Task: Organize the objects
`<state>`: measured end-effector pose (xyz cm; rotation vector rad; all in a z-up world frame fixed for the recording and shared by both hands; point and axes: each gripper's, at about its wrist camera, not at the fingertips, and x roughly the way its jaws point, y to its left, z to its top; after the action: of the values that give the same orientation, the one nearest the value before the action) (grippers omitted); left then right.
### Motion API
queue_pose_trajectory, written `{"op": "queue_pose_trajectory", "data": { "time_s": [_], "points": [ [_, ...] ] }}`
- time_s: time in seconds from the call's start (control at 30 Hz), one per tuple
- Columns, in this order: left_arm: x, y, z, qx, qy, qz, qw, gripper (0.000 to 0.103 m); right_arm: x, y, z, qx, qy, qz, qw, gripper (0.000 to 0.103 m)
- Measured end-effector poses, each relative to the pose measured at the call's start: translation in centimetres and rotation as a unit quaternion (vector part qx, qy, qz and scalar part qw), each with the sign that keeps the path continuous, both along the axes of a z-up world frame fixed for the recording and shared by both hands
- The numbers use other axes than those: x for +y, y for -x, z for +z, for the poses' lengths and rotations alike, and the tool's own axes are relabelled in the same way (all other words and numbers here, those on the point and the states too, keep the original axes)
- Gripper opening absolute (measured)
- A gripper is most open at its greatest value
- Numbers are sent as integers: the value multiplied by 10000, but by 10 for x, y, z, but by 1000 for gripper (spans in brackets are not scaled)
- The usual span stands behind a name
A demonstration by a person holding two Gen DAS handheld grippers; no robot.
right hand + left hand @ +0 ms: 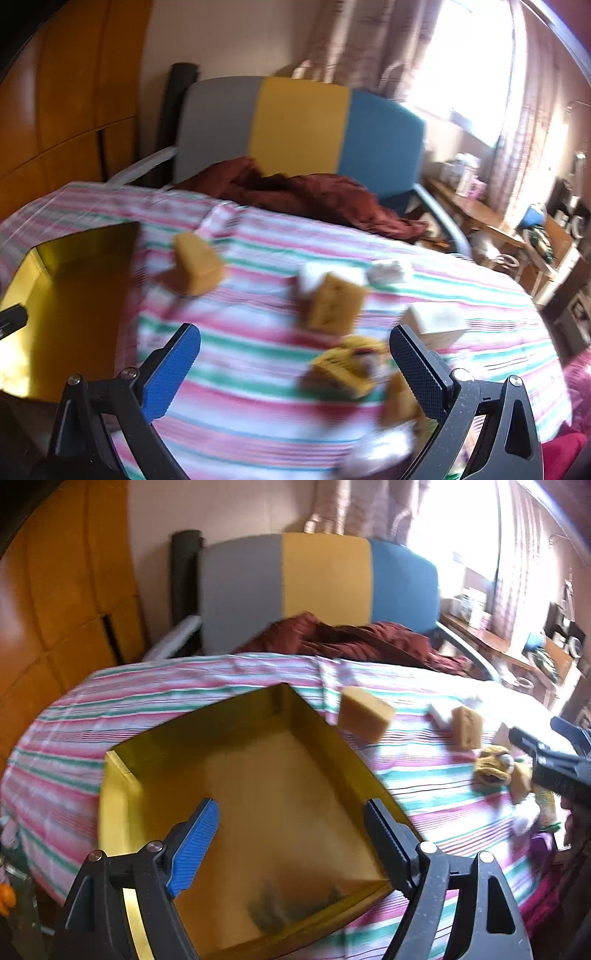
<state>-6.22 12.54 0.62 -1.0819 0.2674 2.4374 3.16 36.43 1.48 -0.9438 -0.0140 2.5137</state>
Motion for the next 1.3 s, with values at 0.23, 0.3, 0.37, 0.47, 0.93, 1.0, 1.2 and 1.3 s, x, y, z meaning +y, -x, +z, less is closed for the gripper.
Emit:
{"op": "queue_pose_trajectory", "data": {
  "time_s": [0.23,0.3,0.37,0.47,0.93,1.0,1.2,1.3],
  "points": [
    [42,15,11,26,-152,-638,9978,84,68,-8,5,250,62,-534,9982,103],
    [56,25,13,-60,-133,-800,9967,84,82,-12,2,363,194,-613,9973,103],
    [74,34,13,-73,14,-965,9953,84,91,-14,-3,440,380,-676,9960,103],
    [103,48,11,14,226,-1245,9920,84,101,-12,-13,279,676,-665,9951,103],
    [185,126,-49,-324,1313,-1882,9728,103,118,-20,-12,432,1214,-710,9891,103],
    [189,131,-57,-430,1408,-1934,9700,103,121,-20,-12,445,1277,-734,9881,103],
    [191,129,-71,-635,1350,-2013,9681,76,122,-19,-15,387,1306,-740,9879,103],
    [179,117,-53,-484,1019,-2025,9728,75,122,-17,-17,307,1284,-721,9886,103]
  ]
}}
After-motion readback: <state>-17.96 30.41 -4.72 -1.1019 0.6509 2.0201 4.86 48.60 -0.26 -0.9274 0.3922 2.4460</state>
